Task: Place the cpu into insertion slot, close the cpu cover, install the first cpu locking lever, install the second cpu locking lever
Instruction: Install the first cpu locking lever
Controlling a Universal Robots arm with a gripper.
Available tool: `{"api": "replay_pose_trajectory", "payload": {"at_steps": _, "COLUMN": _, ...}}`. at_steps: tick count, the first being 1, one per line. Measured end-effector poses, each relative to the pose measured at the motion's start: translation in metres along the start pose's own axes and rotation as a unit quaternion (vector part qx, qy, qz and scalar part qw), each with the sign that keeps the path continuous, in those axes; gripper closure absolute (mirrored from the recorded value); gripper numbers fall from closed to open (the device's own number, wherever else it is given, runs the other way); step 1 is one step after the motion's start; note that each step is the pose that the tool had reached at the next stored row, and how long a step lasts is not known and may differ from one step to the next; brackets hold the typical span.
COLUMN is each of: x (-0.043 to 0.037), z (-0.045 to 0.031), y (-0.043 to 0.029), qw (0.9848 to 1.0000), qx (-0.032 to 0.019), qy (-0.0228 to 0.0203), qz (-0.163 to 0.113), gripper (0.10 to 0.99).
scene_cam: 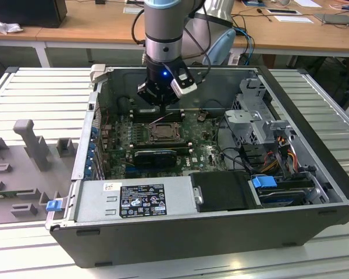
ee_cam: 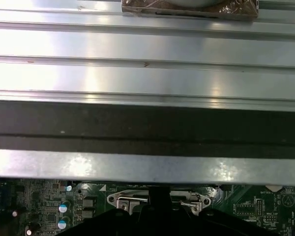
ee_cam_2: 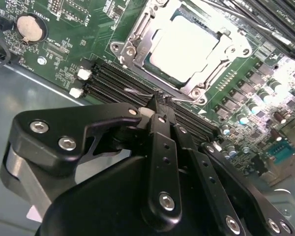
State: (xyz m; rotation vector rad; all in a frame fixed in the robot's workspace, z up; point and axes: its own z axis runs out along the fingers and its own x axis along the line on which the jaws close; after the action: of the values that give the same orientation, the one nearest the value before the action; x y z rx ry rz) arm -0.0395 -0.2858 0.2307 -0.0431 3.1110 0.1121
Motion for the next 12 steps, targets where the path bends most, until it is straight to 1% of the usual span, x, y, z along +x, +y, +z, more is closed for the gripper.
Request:
{"api": "replay_pose_trajectory", "payload": {"at_steps": 4, "x": -0.0042, "z": 0.0021, "y": 0.0019, "qw": 1.0000, "qx": -0.0001, "qy": -0.0001, "qz": 0.000, "gripper": 0.980}}
{"api": "replay_pose_trajectory", "payload": {"at_steps": 8, "x": -0.0077, "z": 0.0042, "y": 0.0021, "qw": 1.0000, "qx": -0.0001, "qy": -0.0001, "qz": 0.000, "gripper": 0.980}}
{"api": "replay_pose_trajectory", "payload": {"at_steps": 9, "x": -0.0096, "z": 0.0059, "y": 0.0019, "qw": 1.0000, "qx": -0.0001, "qy": -0.0001, "qz": 0.000, "gripper": 0.980}}
{"api": "replay_pose_trajectory", "payload": {"at_steps": 12, "x": -0.0115, "z": 0.0084, "y": 0.0017, "qw": 1.0000, "qx": -0.0001, "qy": 0.0000, "qz": 0.000, "gripper": 0.980}}
